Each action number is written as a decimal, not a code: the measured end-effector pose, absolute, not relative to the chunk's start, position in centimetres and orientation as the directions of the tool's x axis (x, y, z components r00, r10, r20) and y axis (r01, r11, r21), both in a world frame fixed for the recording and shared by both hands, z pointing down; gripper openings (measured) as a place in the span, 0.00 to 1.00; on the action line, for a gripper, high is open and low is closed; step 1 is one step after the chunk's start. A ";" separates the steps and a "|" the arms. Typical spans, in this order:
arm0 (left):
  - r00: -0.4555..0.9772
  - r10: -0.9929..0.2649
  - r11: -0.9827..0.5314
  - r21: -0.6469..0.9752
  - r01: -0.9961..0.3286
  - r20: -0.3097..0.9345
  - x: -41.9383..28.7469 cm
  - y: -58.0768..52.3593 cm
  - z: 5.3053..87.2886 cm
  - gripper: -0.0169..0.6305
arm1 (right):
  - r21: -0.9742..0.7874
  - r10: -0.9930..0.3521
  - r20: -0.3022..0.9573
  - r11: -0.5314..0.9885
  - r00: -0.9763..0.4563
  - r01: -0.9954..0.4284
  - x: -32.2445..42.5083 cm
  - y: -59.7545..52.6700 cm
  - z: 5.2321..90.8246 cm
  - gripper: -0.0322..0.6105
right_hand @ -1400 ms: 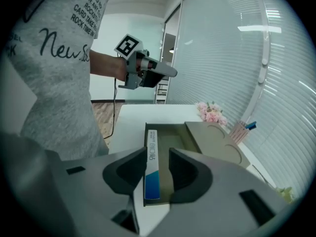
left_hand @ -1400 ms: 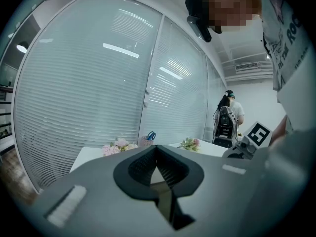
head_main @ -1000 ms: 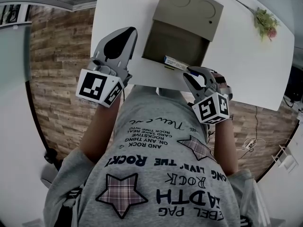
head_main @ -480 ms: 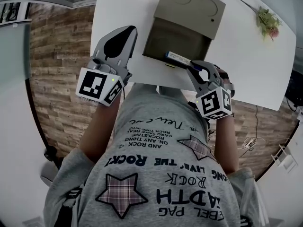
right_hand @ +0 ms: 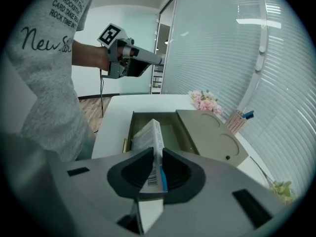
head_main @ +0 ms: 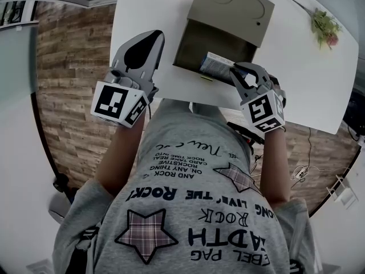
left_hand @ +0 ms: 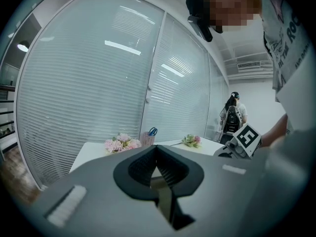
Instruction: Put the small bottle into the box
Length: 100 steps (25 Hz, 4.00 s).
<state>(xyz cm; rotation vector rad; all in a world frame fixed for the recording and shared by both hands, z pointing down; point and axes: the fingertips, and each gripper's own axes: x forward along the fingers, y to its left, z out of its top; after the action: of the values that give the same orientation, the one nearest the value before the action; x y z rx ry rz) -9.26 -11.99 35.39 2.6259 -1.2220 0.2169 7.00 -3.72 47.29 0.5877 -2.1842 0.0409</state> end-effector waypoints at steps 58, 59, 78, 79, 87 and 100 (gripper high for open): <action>0.708 -0.458 -0.794 0.110 -0.598 0.538 -8.7 -7.4 48.8 0.09 | -0.007 -0.429 0.777 0.725 -0.460 -0.689 11.8 0.1 48.8 0.18; 0.706 -0.455 -0.796 0.109 -0.596 0.542 -8.8 -7.3 49.0 0.12 | -0.017 -0.417 0.784 0.725 -0.459 -0.688 11.8 0.5 49.1 0.20; 0.753 -0.350 -0.868 0.110 -0.485 0.557 -9.0 -5.1 51.5 0.20 | -0.079 -0.329 0.847 0.698 -0.417 -0.712 11.6 3.0 53.1 0.25; 0.752 -0.350 -0.866 0.113 -0.486 0.558 -9.1 -5.0 51.6 0.20 | -0.081 -0.327 0.848 0.699 -0.417 -0.711 11.6 3.0 53.1 0.25; 0.807 -0.306 -0.888 0.155 -0.434 0.505 -8.6 -4.4 51.0 0.24 | -0.090 -0.317 0.850 0.698 -0.420 -0.710 11.7 3.1 53.2 0.25; 0.699 -0.221 -0.913 0.107 -0.394 0.680 -7.6 -4.0 55.1 0.28 | -0.109 -0.301 0.853 0.697 -0.427 -0.709 11.2 2.7 53.9 0.25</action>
<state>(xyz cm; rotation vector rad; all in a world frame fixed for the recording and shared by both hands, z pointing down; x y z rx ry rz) -7.60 -3.96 55.14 2.6643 -0.4911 1.0202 11.21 2.66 53.95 0.7741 -2.0196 0.5830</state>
